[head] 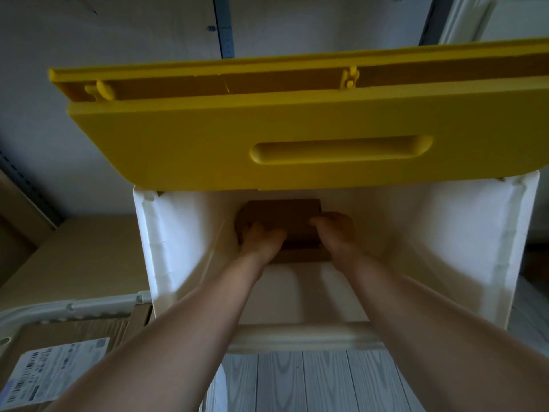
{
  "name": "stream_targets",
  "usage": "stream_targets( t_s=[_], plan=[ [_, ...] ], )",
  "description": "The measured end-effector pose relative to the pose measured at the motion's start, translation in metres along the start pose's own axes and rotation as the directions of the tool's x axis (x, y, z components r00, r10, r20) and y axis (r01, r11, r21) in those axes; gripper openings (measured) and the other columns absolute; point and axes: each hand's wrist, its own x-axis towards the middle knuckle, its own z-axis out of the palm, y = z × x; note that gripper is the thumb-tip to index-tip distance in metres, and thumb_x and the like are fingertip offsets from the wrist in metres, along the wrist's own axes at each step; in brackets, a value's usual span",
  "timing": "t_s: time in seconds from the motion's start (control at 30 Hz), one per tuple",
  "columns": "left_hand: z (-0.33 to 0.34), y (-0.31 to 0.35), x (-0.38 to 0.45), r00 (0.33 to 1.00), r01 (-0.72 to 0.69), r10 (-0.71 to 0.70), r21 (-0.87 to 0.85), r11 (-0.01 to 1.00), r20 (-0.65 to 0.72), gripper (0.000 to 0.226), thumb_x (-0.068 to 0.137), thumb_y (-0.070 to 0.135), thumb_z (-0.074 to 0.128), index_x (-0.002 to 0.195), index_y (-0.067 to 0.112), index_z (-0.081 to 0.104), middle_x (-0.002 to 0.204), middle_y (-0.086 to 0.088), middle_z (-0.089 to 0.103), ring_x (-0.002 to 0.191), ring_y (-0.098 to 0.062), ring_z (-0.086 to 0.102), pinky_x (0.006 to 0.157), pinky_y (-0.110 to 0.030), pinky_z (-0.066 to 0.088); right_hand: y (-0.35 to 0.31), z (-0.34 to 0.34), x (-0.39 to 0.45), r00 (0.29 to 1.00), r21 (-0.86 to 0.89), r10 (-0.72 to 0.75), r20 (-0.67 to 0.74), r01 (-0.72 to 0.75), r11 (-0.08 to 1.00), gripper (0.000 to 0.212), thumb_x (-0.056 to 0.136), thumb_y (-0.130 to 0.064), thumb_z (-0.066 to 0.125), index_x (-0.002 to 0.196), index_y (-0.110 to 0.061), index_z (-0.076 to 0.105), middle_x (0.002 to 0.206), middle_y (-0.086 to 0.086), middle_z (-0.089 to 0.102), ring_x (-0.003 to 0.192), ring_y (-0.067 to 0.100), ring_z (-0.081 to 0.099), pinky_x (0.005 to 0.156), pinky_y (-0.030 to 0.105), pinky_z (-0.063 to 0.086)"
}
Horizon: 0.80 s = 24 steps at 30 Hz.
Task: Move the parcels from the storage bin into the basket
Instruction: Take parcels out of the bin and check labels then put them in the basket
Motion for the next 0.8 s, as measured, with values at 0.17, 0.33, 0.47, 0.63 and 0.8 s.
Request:
stream_targets(
  t_s=[0.17, 0.33, 0.47, 0.63, 0.8],
  plan=[
    [-0.002, -0.001, -0.008, 0.997, -0.081, 0.081, 0.036, 0.996, 0.008, 0.065, 0.092, 0.025, 0.061, 0.153, 0.020, 0.040, 0.158, -0.008, 0.036, 0.140, -0.032, 0.042, 0.108, -0.042, 0.044, 0.001, -0.001, 0.010, 0.993, 0.175, 0.094, -0.066, -0.081, 0.981, 0.028, 0.089, -0.027, 0.074, 0.078, -0.002, 0.071, 0.084, 0.021, 0.071, 0.075, 0.028, 0.065, 0.063, 0.034, 0.051],
    [-0.005, 0.000, -0.018, 0.985, -0.171, 0.168, 0.101, 0.980, 0.039, 0.042, 0.090, 0.016, 0.061, 0.132, 0.019, 0.062, 0.136, -0.009, 0.060, 0.117, -0.028, 0.060, 0.090, -0.033, 0.051, -0.007, 0.015, 0.009, 0.990, 0.220, 0.114, -0.079, -0.095, 0.971, 0.017, 0.087, -0.019, 0.071, 0.075, -0.007, 0.069, 0.084, 0.017, 0.068, 0.076, 0.029, 0.063, 0.056, 0.035, 0.049],
    [-0.009, -0.005, -0.025, 0.985, -0.166, 0.158, 0.128, 0.978, 0.069, 0.046, 0.089, 0.023, 0.063, 0.135, 0.022, 0.060, 0.137, -0.005, 0.057, 0.116, -0.027, 0.060, 0.087, -0.034, 0.051, -0.011, 0.026, 0.014, 0.995, 0.025, 0.076, -0.067, -0.074, 0.997, 0.029, 0.091, -0.014, 0.055, 0.116, -0.004, 0.067, 0.112, 0.017, 0.066, 0.101, 0.036, 0.063, 0.093, 0.045, 0.054],
    [-0.016, -0.003, -0.028, 0.977, -0.200, 0.183, 0.181, 0.963, 0.106, 0.024, 0.091, 0.019, 0.059, 0.113, 0.028, 0.060, 0.128, -0.004, 0.058, 0.111, -0.025, 0.059, 0.084, -0.031, 0.048, -0.011, 0.027, 0.008, 0.991, 0.004, 0.132, 0.030, -0.132, 0.991, 0.027, 0.089, -0.012, 0.056, 0.115, -0.006, 0.063, 0.118, 0.012, 0.060, 0.092, 0.029, 0.057, 0.070, 0.035, 0.045],
    [-0.019, 0.000, -0.025, 0.976, -0.209, 0.192, 0.197, 0.958, 0.102, 0.033, 0.089, 0.021, 0.059, 0.121, 0.027, 0.061, 0.128, -0.007, 0.061, 0.116, -0.028, 0.059, 0.086, -0.034, 0.050, -0.011, 0.033, 0.011, 0.992, -0.075, 0.048, -0.114, -0.056, 0.996, 0.033, 0.090, -0.018, 0.055, 0.118, -0.003, 0.065, 0.117, 0.019, 0.065, 0.109, 0.038, 0.060, 0.075, 0.038, 0.047]
  ],
)
